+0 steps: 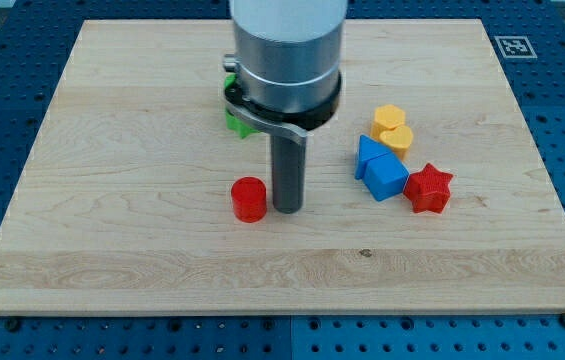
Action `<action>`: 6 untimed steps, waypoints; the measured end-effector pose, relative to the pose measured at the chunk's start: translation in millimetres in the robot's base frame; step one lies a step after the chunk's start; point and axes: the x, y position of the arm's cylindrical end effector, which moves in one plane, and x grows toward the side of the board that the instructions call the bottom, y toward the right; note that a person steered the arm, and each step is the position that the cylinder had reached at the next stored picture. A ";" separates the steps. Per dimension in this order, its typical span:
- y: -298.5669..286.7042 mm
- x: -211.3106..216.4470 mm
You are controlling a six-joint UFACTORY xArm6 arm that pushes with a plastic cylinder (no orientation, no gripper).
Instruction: Slide the red circle closer to the green star
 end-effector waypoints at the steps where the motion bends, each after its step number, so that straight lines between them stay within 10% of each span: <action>1: -1.9 60.5; 6: -44.8 3.6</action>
